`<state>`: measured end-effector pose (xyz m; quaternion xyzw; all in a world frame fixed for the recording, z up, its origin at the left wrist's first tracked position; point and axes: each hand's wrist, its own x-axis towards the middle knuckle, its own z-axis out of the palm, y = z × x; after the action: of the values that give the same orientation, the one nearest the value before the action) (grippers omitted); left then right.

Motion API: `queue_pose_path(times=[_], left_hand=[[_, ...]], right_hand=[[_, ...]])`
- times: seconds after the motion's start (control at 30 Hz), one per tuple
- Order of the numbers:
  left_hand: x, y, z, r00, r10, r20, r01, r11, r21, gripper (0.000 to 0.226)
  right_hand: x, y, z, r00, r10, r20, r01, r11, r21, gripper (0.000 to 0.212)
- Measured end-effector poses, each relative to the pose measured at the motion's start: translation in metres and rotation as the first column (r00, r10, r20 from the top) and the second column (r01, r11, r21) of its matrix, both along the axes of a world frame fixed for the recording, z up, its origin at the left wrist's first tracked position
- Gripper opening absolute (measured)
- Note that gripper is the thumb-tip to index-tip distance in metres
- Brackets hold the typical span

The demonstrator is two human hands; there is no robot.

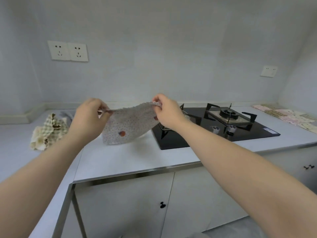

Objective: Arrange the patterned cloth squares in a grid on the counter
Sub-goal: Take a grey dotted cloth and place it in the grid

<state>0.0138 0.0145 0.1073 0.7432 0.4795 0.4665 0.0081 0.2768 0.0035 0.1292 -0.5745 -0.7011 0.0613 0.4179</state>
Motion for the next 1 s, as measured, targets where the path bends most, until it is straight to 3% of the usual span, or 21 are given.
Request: queue_pose_path(times=[0.1,0.23,0.3,0.4,0.67,0.77,0.9,1.0], left_hand=[[-0.021,0.005,-0.033,0.98,-0.044,-0.195,0.016,0.99,-0.141,0.005],[-0.044,-0.005,-0.081,0.912,-0.102,-0.396,-0.026,0.951,-0.307,0.004],[-0.049,-0.013,-0.095,0.89,-0.11,-0.442,-0.043,0.946,-0.322,0.007],[-0.054,-0.023,-0.101,0.878,-0.142,-0.458,-0.025,0.941,-0.339,0.011],[-0.063,-0.03,-0.082,0.936,-0.265,-0.233,0.119,0.859,-0.499,0.006],[-0.062,-0.019,-0.074,0.952,-0.251,-0.177,0.13,0.852,-0.507,0.006],[-0.058,0.016,-0.071,0.952,-0.133,-0.274,0.003,0.904,-0.428,0.01],[-0.051,0.048,-0.078,0.949,-0.097,-0.299,-0.037,0.91,-0.413,0.014]], right_hand=[[-0.006,0.003,-0.035,0.958,0.027,0.285,0.008,0.993,-0.121,0.021],[-0.01,-0.004,-0.08,0.812,0.174,0.557,0.009,0.951,-0.31,0.019],[-0.011,-0.011,-0.095,0.778,0.261,0.571,-0.009,0.914,-0.405,0.02],[-0.007,-0.019,-0.101,0.754,0.302,0.583,-0.037,0.906,-0.422,0.021],[0.007,-0.022,-0.083,0.869,0.348,0.352,-0.136,0.852,-0.506,0.018],[0.005,-0.017,-0.076,0.902,0.305,0.304,-0.132,0.867,-0.48,0.021],[-0.001,0.011,-0.079,0.944,0.173,0.282,-0.053,0.92,-0.389,0.016],[-0.006,0.036,-0.088,0.946,0.075,0.315,0.046,0.932,-0.361,0.025]])
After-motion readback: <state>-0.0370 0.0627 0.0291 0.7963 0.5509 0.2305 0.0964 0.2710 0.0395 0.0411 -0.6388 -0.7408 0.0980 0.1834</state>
